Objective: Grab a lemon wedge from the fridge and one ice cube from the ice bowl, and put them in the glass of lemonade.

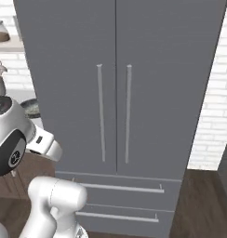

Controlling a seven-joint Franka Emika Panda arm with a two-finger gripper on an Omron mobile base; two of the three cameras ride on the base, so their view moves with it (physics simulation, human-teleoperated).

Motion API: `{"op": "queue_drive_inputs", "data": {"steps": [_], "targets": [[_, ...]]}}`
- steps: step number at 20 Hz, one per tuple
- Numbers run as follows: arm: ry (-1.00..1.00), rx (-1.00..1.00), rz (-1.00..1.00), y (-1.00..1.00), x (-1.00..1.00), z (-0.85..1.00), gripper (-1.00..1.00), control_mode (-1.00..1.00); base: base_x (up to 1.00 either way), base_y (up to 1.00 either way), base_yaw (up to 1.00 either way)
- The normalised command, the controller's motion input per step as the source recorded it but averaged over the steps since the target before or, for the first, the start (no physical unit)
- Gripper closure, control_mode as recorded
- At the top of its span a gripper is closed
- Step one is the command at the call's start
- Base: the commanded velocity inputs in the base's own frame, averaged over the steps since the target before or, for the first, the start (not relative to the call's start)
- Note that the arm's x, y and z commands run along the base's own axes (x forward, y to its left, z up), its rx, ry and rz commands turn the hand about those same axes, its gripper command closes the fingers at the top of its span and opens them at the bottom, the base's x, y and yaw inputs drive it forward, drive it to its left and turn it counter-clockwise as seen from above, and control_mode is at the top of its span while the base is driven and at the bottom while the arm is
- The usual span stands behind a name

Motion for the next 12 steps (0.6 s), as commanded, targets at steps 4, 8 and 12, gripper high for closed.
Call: {"op": "queue_drive_inputs", "data": {"steps": [4,8,12], "targets": [[0.00,0.00,0.00,0.00,0.00,0.00,-1.00,1.00,0.03,-0.97,0.11],[0.00,0.00,0.00,0.00,0.00,0.00,-1.00,1.00,0.09,-0.61,0.22],[0.00,0.00,0.00,0.00,0.00,0.00,-1.00,1.00,0.01,-0.11,0.39]]}}
